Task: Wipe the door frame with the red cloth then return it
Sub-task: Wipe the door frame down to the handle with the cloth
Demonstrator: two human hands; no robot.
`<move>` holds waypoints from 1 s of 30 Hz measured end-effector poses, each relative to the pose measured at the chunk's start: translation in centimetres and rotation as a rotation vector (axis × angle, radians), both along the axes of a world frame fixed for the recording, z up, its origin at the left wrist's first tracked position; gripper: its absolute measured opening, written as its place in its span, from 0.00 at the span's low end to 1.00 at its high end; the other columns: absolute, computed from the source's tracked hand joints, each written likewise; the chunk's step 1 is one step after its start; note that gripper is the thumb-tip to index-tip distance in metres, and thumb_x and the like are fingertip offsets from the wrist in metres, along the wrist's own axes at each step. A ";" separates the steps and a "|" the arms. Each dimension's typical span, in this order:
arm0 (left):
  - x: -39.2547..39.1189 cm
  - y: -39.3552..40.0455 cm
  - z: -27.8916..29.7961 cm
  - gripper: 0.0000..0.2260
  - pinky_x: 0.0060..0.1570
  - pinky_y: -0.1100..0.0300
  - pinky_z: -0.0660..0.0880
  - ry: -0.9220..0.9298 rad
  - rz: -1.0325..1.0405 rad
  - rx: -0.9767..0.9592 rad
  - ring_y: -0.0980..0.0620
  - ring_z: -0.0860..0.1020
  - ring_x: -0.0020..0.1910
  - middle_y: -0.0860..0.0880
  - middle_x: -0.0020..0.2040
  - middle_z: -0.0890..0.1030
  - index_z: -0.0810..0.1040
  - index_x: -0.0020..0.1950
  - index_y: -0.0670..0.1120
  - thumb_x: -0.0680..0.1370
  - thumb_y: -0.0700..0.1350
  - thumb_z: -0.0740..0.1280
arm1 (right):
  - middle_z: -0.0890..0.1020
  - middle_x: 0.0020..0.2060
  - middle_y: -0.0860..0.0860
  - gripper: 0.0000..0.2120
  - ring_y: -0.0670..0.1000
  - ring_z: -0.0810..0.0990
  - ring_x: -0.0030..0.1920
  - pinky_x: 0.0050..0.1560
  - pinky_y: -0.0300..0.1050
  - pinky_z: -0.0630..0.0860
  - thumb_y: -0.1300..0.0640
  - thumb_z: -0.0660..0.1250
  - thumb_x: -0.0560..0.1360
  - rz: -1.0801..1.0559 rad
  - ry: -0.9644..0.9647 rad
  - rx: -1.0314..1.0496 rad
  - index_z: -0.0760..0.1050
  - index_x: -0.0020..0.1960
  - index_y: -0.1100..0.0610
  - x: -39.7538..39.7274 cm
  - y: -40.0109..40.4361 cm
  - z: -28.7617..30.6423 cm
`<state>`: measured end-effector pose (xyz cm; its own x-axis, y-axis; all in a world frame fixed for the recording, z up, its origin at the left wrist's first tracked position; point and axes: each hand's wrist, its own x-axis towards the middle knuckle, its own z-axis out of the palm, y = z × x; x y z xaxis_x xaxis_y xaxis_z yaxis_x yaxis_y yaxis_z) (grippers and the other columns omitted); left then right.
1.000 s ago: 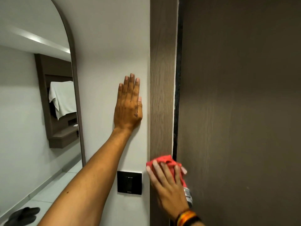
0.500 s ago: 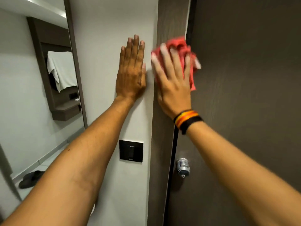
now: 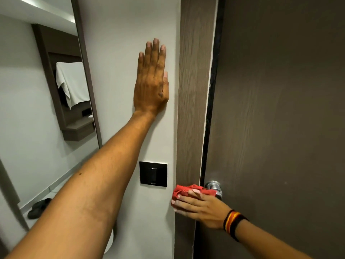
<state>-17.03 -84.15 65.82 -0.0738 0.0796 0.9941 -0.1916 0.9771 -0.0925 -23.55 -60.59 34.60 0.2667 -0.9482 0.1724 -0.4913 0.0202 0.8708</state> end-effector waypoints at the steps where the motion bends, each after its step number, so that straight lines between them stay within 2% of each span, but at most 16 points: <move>1: 0.0 0.1 0.1 0.26 0.83 0.47 0.50 -0.003 -0.002 0.000 0.38 0.58 0.83 0.37 0.83 0.60 0.58 0.83 0.39 0.84 0.41 0.55 | 0.61 0.81 0.52 0.41 0.54 0.56 0.82 0.82 0.63 0.40 0.55 0.67 0.71 0.028 -0.003 -0.027 0.57 0.82 0.49 -0.2 -0.1 2.5; 3: 0.1 0.1 0.2 0.26 0.83 0.47 0.49 -0.004 -0.005 0.008 0.38 0.57 0.83 0.38 0.83 0.59 0.56 0.83 0.40 0.84 0.42 0.54 | 0.60 0.82 0.53 0.39 0.55 0.56 0.82 0.82 0.63 0.38 0.57 0.62 0.72 0.044 -0.044 -0.128 0.57 0.82 0.50 -0.6 -0.5 8.6; 5: 0.2 0.0 0.1 0.26 0.83 0.49 0.48 -0.013 -0.002 0.014 0.39 0.56 0.84 0.39 0.84 0.58 0.55 0.84 0.41 0.85 0.43 0.53 | 0.61 0.81 0.55 0.35 0.57 0.55 0.82 0.82 0.63 0.39 0.57 0.62 0.75 0.072 -0.083 -0.230 0.59 0.81 0.50 -0.9 -1.2 15.4; 8: 0.3 -0.1 0.1 0.26 0.84 0.50 0.46 -0.012 0.015 0.012 0.41 0.55 0.84 0.40 0.84 0.56 0.54 0.84 0.42 0.86 0.43 0.52 | 0.65 0.80 0.55 0.30 0.58 0.60 0.81 0.80 0.70 0.52 0.56 0.64 0.79 0.108 -0.108 -0.381 0.64 0.80 0.49 -1.0 -2.0 26.8; 10: 0.2 -0.2 0.2 0.26 0.84 0.50 0.46 -0.027 0.003 0.009 0.42 0.54 0.85 0.41 0.85 0.56 0.54 0.84 0.42 0.86 0.43 0.52 | 0.67 0.79 0.55 0.24 0.59 0.62 0.81 0.79 0.70 0.54 0.54 0.61 0.82 0.134 -0.111 -0.509 0.67 0.78 0.49 -1.0 -2.7 34.0; 14: 0.1 -0.4 0.1 0.27 0.85 0.50 0.46 -0.042 0.025 -0.006 0.43 0.52 0.85 0.41 0.85 0.55 0.53 0.84 0.42 0.85 0.44 0.51 | 0.65 0.80 0.52 0.22 0.58 0.61 0.81 0.81 0.66 0.49 0.51 0.54 0.84 0.080 -0.114 -0.675 0.66 0.78 0.46 -0.2 -3.9 46.7; 18: -0.1 -0.8 -0.3 0.27 0.85 0.52 0.44 -0.045 0.053 -0.001 0.44 0.51 0.85 0.42 0.85 0.54 0.52 0.85 0.43 0.85 0.45 0.51 | 0.61 0.82 0.47 0.23 0.53 0.55 0.83 0.81 0.60 0.45 0.50 0.52 0.83 0.013 -0.228 -0.781 0.66 0.77 0.42 1.1 -4.9 54.7; 21: 0.0 -0.6 -0.2 0.27 0.85 0.51 0.44 -0.058 0.045 0.007 0.45 0.48 0.85 0.42 0.85 0.54 0.53 0.85 0.43 0.85 0.45 0.52 | 0.62 0.81 0.46 0.25 0.54 0.57 0.82 0.80 0.58 0.48 0.48 0.50 0.81 -0.016 -0.285 -0.878 0.64 0.77 0.40 2.0 -5.6 57.0; 25: 1.5 0.3 0.6 0.25 0.84 0.49 0.48 -0.073 -0.099 0.071 0.42 0.52 0.85 0.42 0.85 0.56 0.59 0.83 0.43 0.85 0.44 0.54 | 0.59 0.82 0.50 0.29 0.56 0.54 0.83 0.82 0.64 0.46 0.52 0.53 0.79 -0.024 -0.363 -1.023 0.61 0.80 0.43 3.3 -6.9 53.8; 28: 3.2 1.9 2.1 0.21 0.81 0.58 0.57 0.061 -0.241 0.161 0.44 0.64 0.81 0.43 0.80 0.69 0.69 0.79 0.43 0.86 0.45 0.54 | 0.57 0.83 0.53 0.34 0.57 0.53 0.83 0.81 0.69 0.46 0.56 0.58 0.75 -0.001 -0.413 -1.069 0.60 0.81 0.47 3.9 -7.0 46.7; 30: 4.4 3.1 3.1 0.19 0.72 0.69 0.66 0.109 -0.308 0.252 0.48 0.75 0.71 0.45 0.71 0.78 0.74 0.75 0.45 0.86 0.46 0.55 | 0.59 0.82 0.53 0.35 0.56 0.54 0.83 0.80 0.69 0.47 0.57 0.61 0.75 0.041 -0.472 -1.103 0.61 0.81 0.49 4.3 -6.9 40.8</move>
<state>-12.64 -81.09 68.89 0.0225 -0.1657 0.9859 0.1184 0.9797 0.1620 -19.21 -67.51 75.43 -0.0144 -0.2203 0.9753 -0.7750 0.6187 0.1283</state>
